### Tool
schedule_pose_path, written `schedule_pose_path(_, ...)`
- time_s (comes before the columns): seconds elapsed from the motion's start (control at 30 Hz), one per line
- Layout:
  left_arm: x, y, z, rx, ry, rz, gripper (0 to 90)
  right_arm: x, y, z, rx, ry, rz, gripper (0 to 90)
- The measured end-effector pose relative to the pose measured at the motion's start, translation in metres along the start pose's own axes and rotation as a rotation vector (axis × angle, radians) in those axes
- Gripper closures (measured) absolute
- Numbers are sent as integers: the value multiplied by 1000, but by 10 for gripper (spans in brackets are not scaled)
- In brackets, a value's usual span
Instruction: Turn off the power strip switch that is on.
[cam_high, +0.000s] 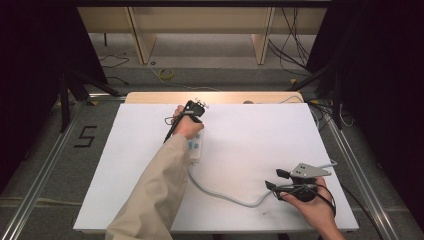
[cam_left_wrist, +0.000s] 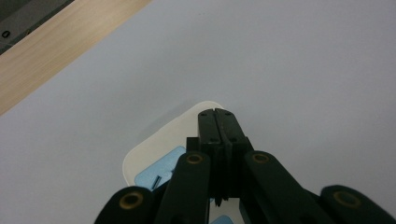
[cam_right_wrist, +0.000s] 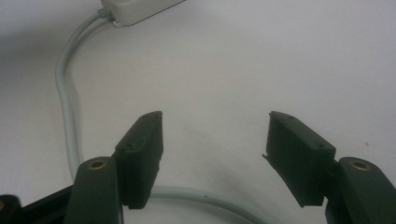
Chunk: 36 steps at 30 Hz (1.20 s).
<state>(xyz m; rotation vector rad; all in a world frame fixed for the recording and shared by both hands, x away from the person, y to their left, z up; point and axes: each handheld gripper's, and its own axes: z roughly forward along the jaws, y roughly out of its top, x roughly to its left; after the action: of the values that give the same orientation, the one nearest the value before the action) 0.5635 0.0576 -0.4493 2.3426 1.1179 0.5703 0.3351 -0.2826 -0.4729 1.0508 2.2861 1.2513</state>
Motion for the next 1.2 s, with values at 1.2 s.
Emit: schedule_pose_path(1.2,-4,0,0,7,29,13,900,0,0,0,1,1,1,375)
